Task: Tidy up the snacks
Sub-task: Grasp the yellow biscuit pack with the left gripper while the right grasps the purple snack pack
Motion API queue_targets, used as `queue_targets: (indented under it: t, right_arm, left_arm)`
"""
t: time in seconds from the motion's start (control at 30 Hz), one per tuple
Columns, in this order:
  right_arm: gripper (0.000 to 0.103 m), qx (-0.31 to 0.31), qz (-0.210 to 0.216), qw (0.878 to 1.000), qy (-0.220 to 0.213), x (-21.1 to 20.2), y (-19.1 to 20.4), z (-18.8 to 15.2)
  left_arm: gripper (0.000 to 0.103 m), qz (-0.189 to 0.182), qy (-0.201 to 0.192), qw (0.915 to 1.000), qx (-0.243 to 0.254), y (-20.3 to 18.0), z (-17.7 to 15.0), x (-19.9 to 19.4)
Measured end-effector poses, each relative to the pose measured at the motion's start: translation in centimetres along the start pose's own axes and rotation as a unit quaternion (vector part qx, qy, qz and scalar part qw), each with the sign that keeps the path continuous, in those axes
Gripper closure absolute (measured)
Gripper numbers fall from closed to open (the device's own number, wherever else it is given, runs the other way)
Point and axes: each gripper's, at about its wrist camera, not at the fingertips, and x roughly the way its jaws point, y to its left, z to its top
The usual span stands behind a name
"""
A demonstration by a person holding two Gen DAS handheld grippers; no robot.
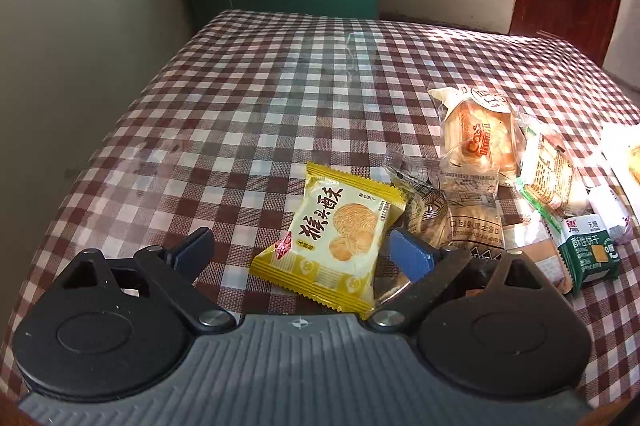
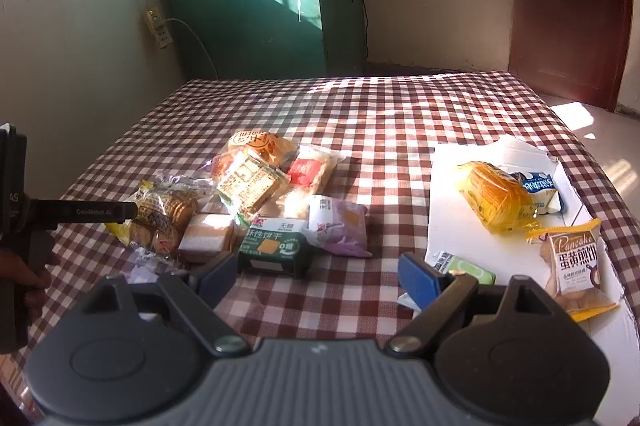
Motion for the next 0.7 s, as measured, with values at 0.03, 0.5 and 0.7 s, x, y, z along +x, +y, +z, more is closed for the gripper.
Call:
queue_targets:
  t: [0.03,0.5,0.7]
  right_arm:
    - [0.015,-0.001,-0.002,1.0,0.0,0.1,-0.1,0.0]
    - [0.015,0.003,-0.022,1.0,0.019,3.7,-1.5,0.4]
    - [0.015,0.023,-0.024,0.999,0.026,5.8,-2.7,1.3]
  left_arm:
    - [0.0,-0.011,0.0,0.9999,0.008,0.1,0.2,0.7]
    - [0.003,-0.037,-0.023,0.9987,0.024,0.8,-0.2,3.0]
    - [0.02,-0.051,-0.028,0.9979,0.029,0.7,-0.6,2.6]
